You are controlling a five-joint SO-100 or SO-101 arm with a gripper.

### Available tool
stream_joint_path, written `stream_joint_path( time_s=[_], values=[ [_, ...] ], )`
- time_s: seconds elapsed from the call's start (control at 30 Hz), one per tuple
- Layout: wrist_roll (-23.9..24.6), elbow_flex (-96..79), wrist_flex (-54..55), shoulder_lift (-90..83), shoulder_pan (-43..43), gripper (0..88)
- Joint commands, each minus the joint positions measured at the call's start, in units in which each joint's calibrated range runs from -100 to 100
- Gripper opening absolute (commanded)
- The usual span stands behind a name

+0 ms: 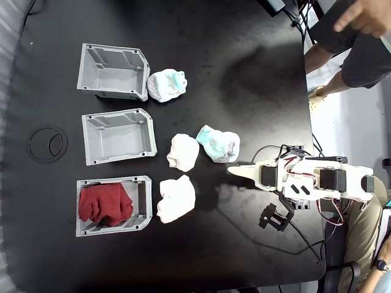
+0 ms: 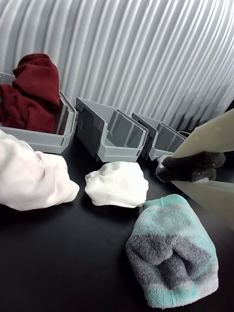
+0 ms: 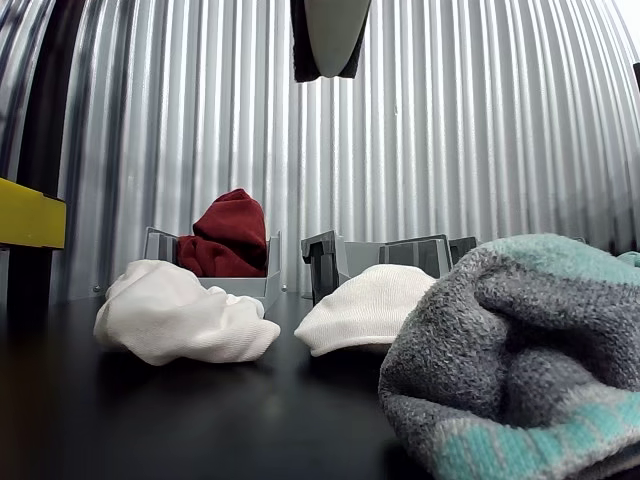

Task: Put the sock in the container

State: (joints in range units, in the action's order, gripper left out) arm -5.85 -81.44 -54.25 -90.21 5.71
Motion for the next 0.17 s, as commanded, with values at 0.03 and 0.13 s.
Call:
stream_joint_path(
  time_s=[0.03, 0.13],
  values=[
    [0.2, 0.1, 0.9, -0.5, -0.1, 1.4],
    [0.2, 0.1, 0.9, -0.6, 0.0, 1.4]
  ],
)
